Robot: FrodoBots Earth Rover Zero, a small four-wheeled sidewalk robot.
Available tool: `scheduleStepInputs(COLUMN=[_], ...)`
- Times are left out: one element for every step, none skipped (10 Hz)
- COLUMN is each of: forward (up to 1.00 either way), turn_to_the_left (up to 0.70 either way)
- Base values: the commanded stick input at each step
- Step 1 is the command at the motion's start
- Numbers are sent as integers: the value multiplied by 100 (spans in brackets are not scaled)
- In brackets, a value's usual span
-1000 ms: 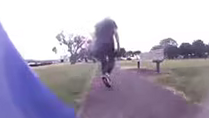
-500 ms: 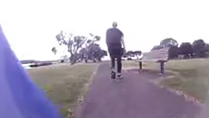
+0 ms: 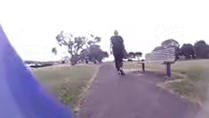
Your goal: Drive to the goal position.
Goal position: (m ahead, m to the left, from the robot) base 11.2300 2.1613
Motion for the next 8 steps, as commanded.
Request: scheduleStepInputs(forward=[70,70,70,70,70,70,70,70], turn_to_the_left=[0,0,0,0,0,0,0,0])
